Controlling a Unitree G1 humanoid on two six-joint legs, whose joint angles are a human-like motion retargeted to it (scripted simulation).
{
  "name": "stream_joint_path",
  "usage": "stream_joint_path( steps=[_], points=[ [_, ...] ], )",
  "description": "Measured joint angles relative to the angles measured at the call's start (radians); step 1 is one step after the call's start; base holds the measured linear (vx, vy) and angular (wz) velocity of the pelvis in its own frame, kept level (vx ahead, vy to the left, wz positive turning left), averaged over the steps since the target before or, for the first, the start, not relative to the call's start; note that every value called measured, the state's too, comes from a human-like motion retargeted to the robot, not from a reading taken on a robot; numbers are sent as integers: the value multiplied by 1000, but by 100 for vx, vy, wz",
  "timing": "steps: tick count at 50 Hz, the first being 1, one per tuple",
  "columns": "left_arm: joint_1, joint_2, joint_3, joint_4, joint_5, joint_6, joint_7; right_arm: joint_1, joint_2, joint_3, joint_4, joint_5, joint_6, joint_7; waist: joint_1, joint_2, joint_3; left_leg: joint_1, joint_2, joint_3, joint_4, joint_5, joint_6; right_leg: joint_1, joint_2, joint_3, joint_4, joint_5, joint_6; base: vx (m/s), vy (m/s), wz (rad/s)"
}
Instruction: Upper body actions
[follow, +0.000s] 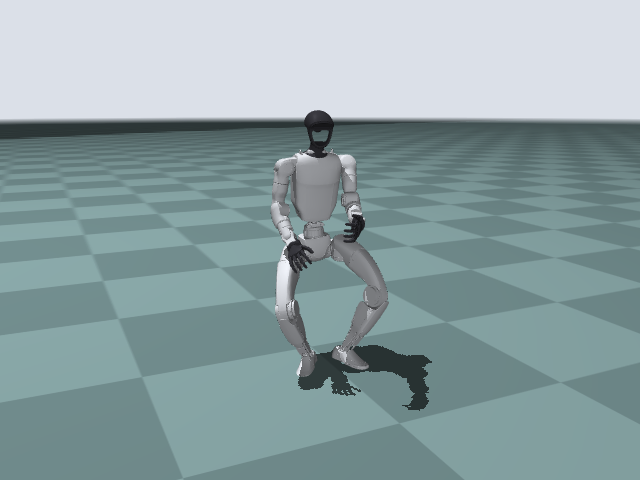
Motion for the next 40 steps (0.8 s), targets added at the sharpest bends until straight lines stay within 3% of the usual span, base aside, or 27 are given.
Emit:
stream_joint_path(
  steps=[11, 22, 40],
  points=[
    [-138, -5, 45, 162, -123, 105, -179, -23, -4, 10, 21, 8, -9, 1, -10, 0, 6, 1, -9, -3, -2, 3, -6, 1, -2, 3, 1, -2, 0, 0, 0, 0],
    [-205, 10, 25, 211, -128, 124, -145, -26, -6, 10, 25, 6, -10, -5, -12, 2, 9, 1, -14, -4, -4, 4, -6, 2, -5, 4, 2, -3, 1, 0, 0, 0],
    [-207, -13, -25, 104, -123, 115, -134, -14, -9, -3, 25, 1, -8, -8, 1, 4, 4, -2, -20, -6, -7, 6, -7, 1, -7, 5, 2, -3, 2, 0, 0, 0]
  ],
)
